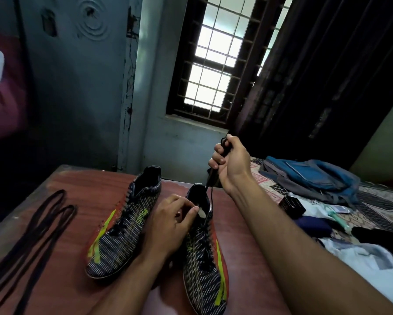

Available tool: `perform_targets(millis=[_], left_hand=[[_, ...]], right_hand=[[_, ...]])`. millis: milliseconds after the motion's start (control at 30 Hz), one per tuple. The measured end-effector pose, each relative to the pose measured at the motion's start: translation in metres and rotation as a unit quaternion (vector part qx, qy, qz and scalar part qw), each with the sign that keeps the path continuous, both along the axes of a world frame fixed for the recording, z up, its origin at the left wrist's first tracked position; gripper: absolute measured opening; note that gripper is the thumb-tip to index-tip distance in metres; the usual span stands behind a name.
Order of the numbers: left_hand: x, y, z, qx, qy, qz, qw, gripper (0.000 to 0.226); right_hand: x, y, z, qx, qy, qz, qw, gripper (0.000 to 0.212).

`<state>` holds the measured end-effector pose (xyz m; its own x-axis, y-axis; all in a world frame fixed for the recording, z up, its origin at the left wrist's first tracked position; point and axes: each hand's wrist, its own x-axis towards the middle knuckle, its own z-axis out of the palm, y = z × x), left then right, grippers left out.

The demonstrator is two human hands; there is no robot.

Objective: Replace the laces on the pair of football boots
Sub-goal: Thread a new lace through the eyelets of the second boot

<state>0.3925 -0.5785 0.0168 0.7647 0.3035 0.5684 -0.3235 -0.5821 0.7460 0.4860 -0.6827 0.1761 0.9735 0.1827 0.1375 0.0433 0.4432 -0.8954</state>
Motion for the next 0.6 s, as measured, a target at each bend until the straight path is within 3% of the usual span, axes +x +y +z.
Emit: perform_targets(millis=[233,300,333,367,433,467,600], left_hand=[[0.000,-0.005,0.002,-0.001,-0.006,-0.018,1.000,0.017],[0.000,-0.005,0.001,-0.003,-0.008,-0.013,1.000,0.016],[0.000,-0.005,0.000,-0.001,-0.007,-0.009,1.000,0.016],[0.000,-0.005,0.001,0.000,-0.006,-0.006,1.000,0.016],[-0.001,-0.004,0.000,-0.003,-0.004,-0.011,1.000,0.017],[-0.002,-0.004,0.001,0.003,-0.007,-0.018,1.000,0.016],[-0.001,-0.003,0.001,0.039,-0.016,-0.021,0.999,0.022]], right_hand=[[-0.003,0.002,-0.050,-0.022,-0.022,0.039,0.999,0.023],[-0.003,-0.002,-0.066,-0.136,-0.057,0.033,0.989,0.028],[-0.004,-0.006,-0.073,-0.251,-0.108,0.017,0.962,0.033],[-0.004,-0.011,-0.078,-0.380,-0.175,0.003,0.908,0.035],[-0.006,-0.019,-0.083,-0.563,-0.289,0.020,0.774,0.033],[-0.008,-0.023,-0.081,-0.605,-0.319,0.037,0.729,0.030],[-0.010,-0.033,-0.063,-0.690,-0.354,0.084,0.626,0.029]])
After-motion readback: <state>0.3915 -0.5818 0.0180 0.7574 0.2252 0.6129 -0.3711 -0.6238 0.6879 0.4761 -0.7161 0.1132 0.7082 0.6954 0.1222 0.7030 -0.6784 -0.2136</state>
